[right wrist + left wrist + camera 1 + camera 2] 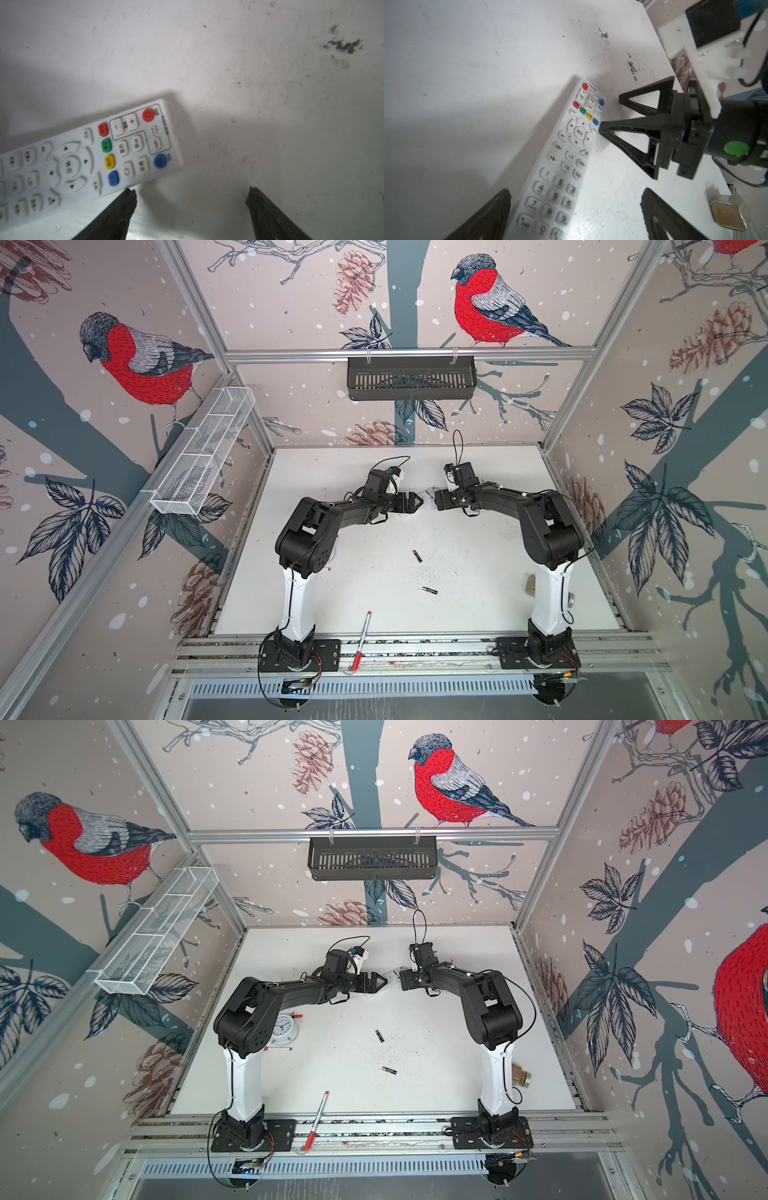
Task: Load the batteries into the remote control
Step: 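Lower the remote onto the table center with the right gripper while the left gripper approaches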
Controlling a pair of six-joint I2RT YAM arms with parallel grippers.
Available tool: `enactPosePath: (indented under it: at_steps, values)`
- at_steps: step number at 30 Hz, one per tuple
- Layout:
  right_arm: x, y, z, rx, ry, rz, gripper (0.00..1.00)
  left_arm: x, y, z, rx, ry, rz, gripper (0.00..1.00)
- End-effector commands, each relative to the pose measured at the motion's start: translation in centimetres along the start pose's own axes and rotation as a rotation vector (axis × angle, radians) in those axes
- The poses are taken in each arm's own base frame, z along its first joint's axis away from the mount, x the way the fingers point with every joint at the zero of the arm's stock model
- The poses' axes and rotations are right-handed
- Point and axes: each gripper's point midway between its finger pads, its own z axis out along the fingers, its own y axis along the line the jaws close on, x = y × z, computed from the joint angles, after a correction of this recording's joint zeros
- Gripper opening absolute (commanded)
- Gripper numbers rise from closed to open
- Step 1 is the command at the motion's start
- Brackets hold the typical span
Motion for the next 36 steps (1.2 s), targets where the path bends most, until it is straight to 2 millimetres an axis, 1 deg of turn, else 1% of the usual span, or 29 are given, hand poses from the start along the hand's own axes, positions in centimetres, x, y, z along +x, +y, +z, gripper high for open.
enactPosePath:
  at_steps: [1,5,8,9,12,15,18,23,25,29,34,36]
  values:
    - [1.4,0.9,0.6,-0.05,0.061,-0.014,0.87,-0.4,-1.9,-0.8,0.026,-0.02,0.038,0.97]
    - [1.2,1.8,0.9,-0.073,0.067,-0.053,0.87,1.4,-3.7,-1.0,0.026,0.022,0.054,0.98]
    - [1.3,2.5,1.5,-0.08,0.077,-0.079,0.87,2.4,-4.5,-1.4,0.025,0.027,0.045,0.98]
    - [1.3,2.7,1.7,-0.082,0.08,-0.082,0.87,2.6,-4.4,-1.6,0.01,0.023,0.04,0.97]
    - [1.5,3.5,2.2,-0.094,0.086,-0.088,0.87,2.3,-4.1,-2.9,-0.032,-0.018,0.028,0.98]
    - [1.6,3.9,2.8,-0.104,0.094,-0.086,0.87,2.1,-3.1,-3.7,-0.109,-0.031,0.023,0.97]
    - [1.7,4.2,3.3,-0.104,0.106,-0.092,0.87,2.4,-2.4,-3.6,-0.148,-0.009,0.037,0.97]
    - [2.1,4.1,3.4,-0.108,0.107,-0.085,0.87,1.5,-0.6,-3.5,-0.236,-0.004,0.066,0.97]
    - [2.5,4.4,3.5,-0.121,0.113,-0.083,0.87,1.4,0.2,-3.6,-0.251,-0.016,0.072,0.98]
    - [2.7,4.6,3.9,-0.114,0.128,-0.094,0.87,2.2,1.2,-2.9,-0.253,0.011,0.073,0.98]
    - [2.1,4.8,3.3,-0.109,0.113,-0.087,0.87,3.5,2.5,-2.1,-0.265,0.006,0.059,0.98]
    - [2.0,4.6,3.0,-0.1,0.107,-0.086,0.87,3.8,2.6,-1.7,-0.259,0.024,0.065,0.98]
